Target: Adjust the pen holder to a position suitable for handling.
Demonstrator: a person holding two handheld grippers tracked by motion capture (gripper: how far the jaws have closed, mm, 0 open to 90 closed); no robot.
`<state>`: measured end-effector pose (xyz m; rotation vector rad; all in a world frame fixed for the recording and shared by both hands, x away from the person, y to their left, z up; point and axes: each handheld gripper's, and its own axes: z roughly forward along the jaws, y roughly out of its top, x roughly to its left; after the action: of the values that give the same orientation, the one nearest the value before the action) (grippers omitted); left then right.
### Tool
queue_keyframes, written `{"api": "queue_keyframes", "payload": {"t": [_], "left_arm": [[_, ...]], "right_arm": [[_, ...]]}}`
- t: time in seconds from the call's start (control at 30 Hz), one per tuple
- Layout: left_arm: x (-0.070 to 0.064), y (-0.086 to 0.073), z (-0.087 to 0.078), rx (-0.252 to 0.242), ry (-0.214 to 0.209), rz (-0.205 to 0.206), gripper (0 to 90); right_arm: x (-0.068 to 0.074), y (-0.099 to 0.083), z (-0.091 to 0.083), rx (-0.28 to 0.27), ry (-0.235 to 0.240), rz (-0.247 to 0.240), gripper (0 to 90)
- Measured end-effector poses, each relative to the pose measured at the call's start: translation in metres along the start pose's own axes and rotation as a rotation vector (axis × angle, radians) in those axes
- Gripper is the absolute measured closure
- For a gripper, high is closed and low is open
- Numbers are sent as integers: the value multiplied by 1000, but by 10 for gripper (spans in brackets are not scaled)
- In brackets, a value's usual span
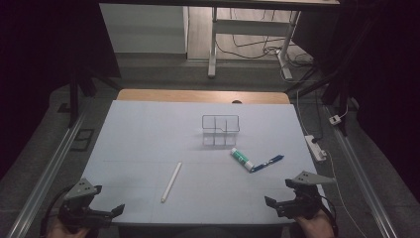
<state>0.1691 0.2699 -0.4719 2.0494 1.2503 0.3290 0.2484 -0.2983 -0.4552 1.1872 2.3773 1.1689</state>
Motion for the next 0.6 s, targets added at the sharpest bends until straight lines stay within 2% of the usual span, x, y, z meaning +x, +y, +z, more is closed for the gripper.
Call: {"api": "queue_keyframes", "payload": {"t": [0.33, 0.6], "left_arm": [[1, 0, 0, 2, -17, -7, 0], [2, 0, 1, 11, -21, -9, 0]], "right_arm": [[2, 1, 3, 29, -8, -19, 0], [1, 1, 3, 27, -4, -19, 0]]}}
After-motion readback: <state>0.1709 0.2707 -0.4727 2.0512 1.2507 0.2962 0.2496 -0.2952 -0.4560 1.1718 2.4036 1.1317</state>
